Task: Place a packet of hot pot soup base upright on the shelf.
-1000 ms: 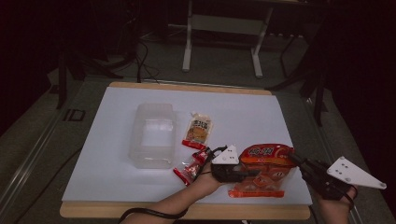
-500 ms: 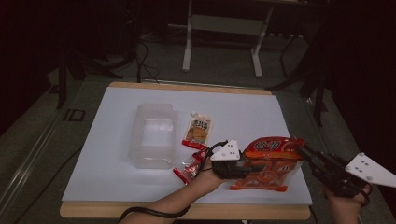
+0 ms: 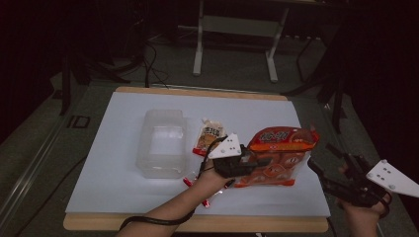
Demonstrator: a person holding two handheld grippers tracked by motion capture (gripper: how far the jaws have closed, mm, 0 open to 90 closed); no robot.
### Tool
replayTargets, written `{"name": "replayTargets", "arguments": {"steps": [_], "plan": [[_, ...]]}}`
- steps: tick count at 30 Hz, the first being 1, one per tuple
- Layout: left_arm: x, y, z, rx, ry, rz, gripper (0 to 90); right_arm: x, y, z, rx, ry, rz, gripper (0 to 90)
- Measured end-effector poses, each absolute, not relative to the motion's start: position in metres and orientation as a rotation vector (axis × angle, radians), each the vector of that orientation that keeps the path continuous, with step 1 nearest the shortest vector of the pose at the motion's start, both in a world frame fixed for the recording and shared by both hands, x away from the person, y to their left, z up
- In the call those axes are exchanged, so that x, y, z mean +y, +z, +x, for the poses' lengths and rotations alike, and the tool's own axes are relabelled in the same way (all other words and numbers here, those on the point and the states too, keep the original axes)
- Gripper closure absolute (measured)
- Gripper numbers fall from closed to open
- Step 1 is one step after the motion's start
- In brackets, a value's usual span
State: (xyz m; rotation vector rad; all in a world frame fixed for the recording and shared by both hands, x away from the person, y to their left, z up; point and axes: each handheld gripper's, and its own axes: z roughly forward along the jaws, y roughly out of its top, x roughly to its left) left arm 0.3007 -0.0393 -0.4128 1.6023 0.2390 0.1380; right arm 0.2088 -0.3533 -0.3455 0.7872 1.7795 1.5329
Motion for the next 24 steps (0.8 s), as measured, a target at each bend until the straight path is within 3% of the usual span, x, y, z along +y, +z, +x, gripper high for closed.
{"name": "replayTargets", "arguments": {"steps": [4,8,24], "plan": [[-0.026,-0.403,0.303,0.251,0.177,1.576,71.4,-0.354,-0.347,0.212,1.766,1.542,0.802,14.6],[-0.010,-0.392,0.307,0.268,0.214,1.546,71.5,-0.353,-0.351,0.213,1.778,1.551,0.797,11.9],[0.058,-0.357,0.318,0.360,0.398,1.459,71.6,-0.344,-0.359,0.218,1.819,1.547,0.779,10.9]]}}
